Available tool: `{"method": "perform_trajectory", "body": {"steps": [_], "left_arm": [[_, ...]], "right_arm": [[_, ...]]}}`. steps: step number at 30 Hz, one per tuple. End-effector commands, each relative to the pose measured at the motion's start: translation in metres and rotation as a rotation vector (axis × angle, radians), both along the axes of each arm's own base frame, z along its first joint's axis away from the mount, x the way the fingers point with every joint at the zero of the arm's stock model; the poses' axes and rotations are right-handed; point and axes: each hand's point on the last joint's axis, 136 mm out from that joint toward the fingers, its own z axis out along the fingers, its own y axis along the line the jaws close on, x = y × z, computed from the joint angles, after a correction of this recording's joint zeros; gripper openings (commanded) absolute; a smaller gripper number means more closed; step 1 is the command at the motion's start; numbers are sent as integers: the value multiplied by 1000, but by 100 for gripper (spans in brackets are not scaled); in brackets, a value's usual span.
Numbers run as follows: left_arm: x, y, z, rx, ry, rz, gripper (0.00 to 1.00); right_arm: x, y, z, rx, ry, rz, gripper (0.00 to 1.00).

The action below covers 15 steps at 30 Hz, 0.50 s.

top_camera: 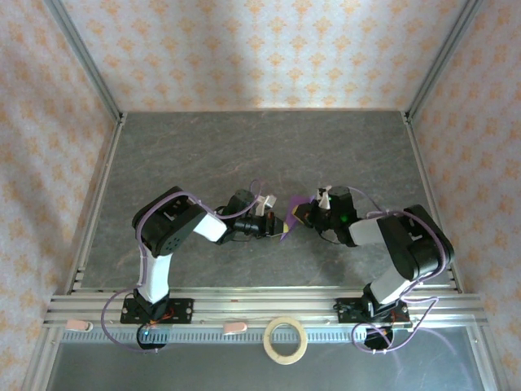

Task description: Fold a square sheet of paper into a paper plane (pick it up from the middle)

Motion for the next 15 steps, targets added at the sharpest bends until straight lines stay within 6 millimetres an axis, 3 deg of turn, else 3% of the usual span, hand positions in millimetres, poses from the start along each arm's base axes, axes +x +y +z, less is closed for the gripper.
{"method": "perform_trajectory", "body": {"steps": [1,11,15], "left_arm": [[-15,20,-53,154,123,29,0],[-14,26,-58,171,143,58,0],[-15,28,-62,184,151,65,0]], "right_arm": [[7,-4,-2,-31,-10,-16,0],[10,-2,-6,-31,-3,-9,0],[9,-5,-17,-62,28,-14,0]]}}
